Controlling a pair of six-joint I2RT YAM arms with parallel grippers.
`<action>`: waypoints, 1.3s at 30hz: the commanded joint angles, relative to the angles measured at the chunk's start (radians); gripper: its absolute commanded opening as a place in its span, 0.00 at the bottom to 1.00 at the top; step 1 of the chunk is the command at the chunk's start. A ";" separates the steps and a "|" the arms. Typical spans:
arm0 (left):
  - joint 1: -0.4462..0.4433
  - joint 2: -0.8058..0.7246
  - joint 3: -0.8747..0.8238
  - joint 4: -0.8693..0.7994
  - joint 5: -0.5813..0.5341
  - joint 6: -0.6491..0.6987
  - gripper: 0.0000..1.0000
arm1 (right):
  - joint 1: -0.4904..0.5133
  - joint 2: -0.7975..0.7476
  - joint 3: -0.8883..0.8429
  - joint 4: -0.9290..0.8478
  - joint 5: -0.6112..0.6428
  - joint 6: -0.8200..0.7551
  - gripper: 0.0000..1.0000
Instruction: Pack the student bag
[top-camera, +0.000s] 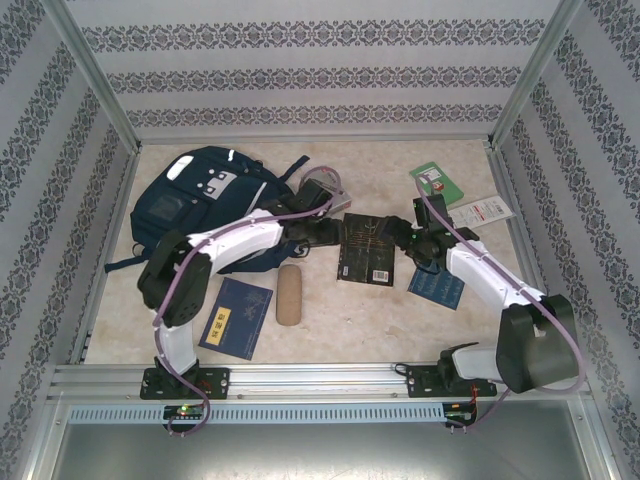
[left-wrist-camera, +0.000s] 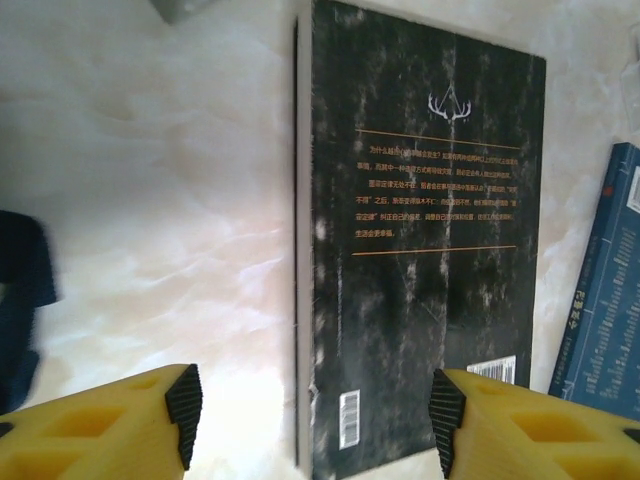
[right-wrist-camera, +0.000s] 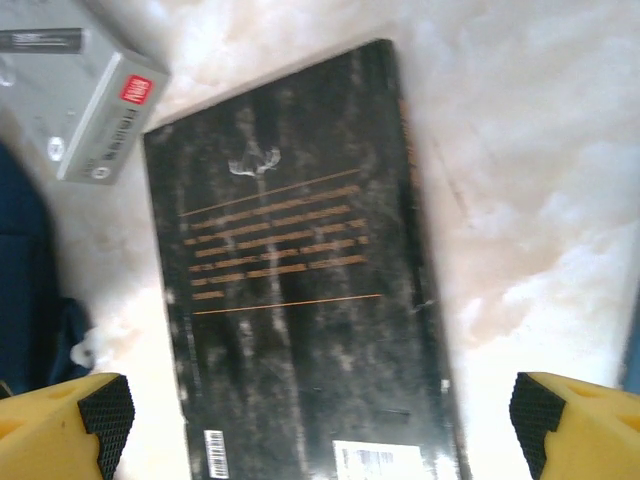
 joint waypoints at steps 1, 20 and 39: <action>-0.018 0.080 0.049 0.049 0.025 -0.059 0.59 | -0.010 0.045 0.011 0.005 -0.079 -0.075 0.98; -0.026 0.279 0.171 -0.026 0.037 -0.054 0.34 | -0.074 0.258 0.001 0.089 -0.159 -0.165 0.58; -0.026 0.310 0.180 -0.011 0.122 -0.055 0.18 | -0.058 0.262 -0.001 0.325 -0.589 -0.059 0.50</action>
